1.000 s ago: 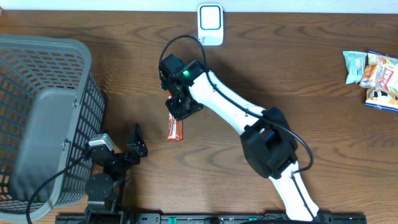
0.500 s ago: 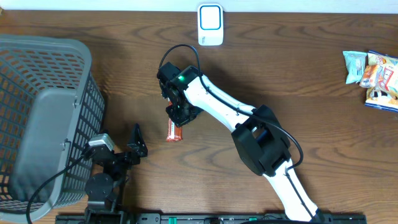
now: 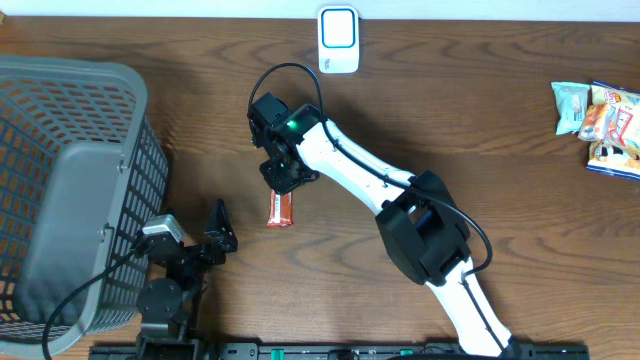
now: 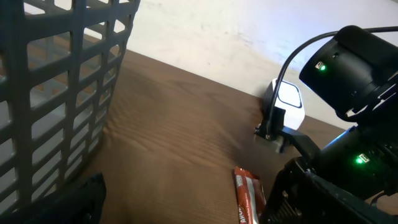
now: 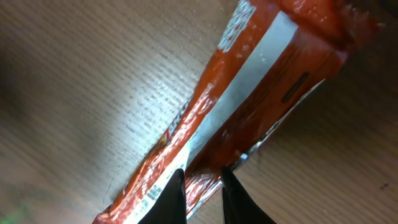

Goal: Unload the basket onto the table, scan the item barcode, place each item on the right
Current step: 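Move the right gripper to the red candy stick and grasp it, then lift the candy stick and turn it with the right gripper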

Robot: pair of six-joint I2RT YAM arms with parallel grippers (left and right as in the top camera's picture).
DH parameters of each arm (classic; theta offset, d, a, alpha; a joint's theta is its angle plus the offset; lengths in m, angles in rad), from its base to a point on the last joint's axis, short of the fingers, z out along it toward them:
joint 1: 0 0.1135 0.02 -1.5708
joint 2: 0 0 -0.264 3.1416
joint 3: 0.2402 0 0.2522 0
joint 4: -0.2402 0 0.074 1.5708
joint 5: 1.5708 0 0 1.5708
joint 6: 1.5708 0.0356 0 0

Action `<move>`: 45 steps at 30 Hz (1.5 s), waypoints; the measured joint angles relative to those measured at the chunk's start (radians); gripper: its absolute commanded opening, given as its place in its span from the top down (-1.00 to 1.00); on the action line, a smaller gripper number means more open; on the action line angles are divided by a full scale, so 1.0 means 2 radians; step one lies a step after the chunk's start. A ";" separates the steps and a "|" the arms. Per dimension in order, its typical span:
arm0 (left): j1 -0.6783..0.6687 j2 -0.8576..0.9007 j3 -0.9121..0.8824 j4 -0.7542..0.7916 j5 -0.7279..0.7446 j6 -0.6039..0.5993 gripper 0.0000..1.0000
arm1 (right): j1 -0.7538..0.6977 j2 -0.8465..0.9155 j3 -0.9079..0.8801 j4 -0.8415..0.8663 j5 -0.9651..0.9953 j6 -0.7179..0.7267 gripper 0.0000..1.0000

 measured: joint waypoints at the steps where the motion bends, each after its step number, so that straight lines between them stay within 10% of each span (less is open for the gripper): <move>1: 0.000 0.000 0.000 0.000 0.000 0.000 -0.96 | 0.000 0.000 0.000 0.003 0.003 0.000 0.54; 5: 0.000 0.000 0.000 0.000 0.000 0.000 -0.96 | -0.001 0.000 0.000 0.023 0.022 0.015 -0.09; 22: 0.000 0.000 0.000 0.000 0.000 0.000 -0.96 | -0.027 0.000 -0.037 0.085 -0.023 0.088 -0.11; 26: 0.000 0.000 0.000 0.000 0.000 0.000 -0.96 | -0.026 -0.009 -0.066 0.117 -0.040 0.094 0.16; 31: 0.000 0.000 0.000 0.000 0.000 0.000 -0.95 | -0.030 -0.023 -0.104 0.137 -0.056 0.114 0.98; 45: 0.000 0.000 0.000 0.000 0.000 0.000 -0.95 | -0.059 -0.052 -0.134 0.106 -0.066 0.131 0.97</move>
